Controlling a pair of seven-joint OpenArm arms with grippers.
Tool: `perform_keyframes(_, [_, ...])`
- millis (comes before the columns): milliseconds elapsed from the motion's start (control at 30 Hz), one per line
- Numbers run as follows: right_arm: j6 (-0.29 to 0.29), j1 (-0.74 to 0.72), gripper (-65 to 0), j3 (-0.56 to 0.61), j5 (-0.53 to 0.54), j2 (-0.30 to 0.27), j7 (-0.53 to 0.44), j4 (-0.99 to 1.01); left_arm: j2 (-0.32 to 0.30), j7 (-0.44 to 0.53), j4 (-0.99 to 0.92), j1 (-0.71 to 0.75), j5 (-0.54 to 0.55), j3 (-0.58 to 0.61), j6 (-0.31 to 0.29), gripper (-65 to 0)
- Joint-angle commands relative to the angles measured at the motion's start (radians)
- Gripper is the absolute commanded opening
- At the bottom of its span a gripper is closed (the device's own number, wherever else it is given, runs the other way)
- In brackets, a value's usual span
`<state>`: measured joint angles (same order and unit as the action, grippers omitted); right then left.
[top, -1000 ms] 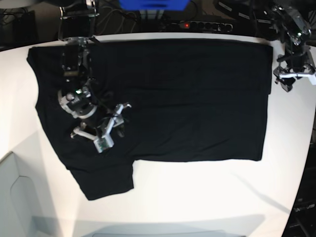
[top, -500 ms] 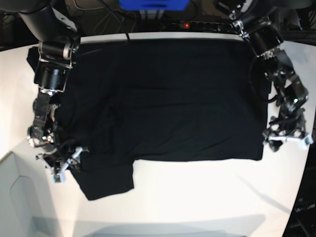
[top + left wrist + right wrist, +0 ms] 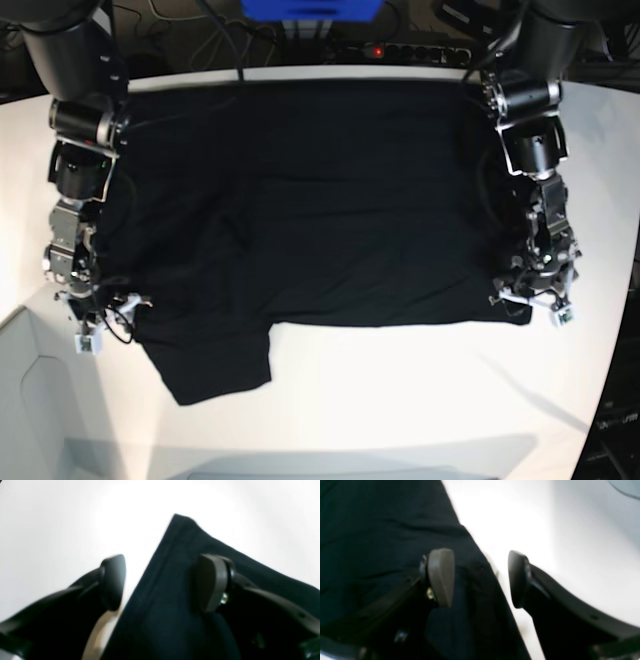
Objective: Fold the T-shirt properly
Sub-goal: 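Grasp the shirt's hem corners with both grippers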
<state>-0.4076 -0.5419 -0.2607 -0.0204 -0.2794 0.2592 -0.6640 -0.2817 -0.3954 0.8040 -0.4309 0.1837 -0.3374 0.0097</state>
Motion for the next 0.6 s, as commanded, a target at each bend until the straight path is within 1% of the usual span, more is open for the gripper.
perform_keyframes(0, [0.002,-0.031,-30.2,-0.001,0.015,-0.017,-0.034,-0.001,-0.014,0.043,-0.019,-0.050,-0.006,-0.001,0.000,-22.1])
perform_keyframes(133, [0.002,-0.028,-30.2,0.002,0.015,-0.017,-0.070,0.069,-0.026,0.111,-0.148,-0.089,-0.006,0.007,-0.003,-22.1])
perform_keyframes(200, [0.002,-0.020,-30.2,0.004,0.015,-0.016,-0.074,0.072,-0.026,0.125,-0.176,-0.090,-0.006,0.007,-0.004,-22.1])
perform_keyframes(367, [0.002,-0.008,-30.3,0.004,0.015,0.004,-0.076,0.072,-0.023,0.126,-0.185,-0.090,-0.006,0.014,-0.006,-22.1])
perform_keyframes(500, [0.002,-0.007,-30.6,0.004,0.015,0.006,-0.076,0.072,-0.023,0.131,-0.185,-0.090,0.001,0.100,-0.006,-22.4])
perform_keyframes(567, [0.002,-0.004,-30.8,0.004,0.015,0.006,-0.076,0.072,-0.023,0.143,-0.186,-0.090,0.001,0.116,-0.006,-22.4])
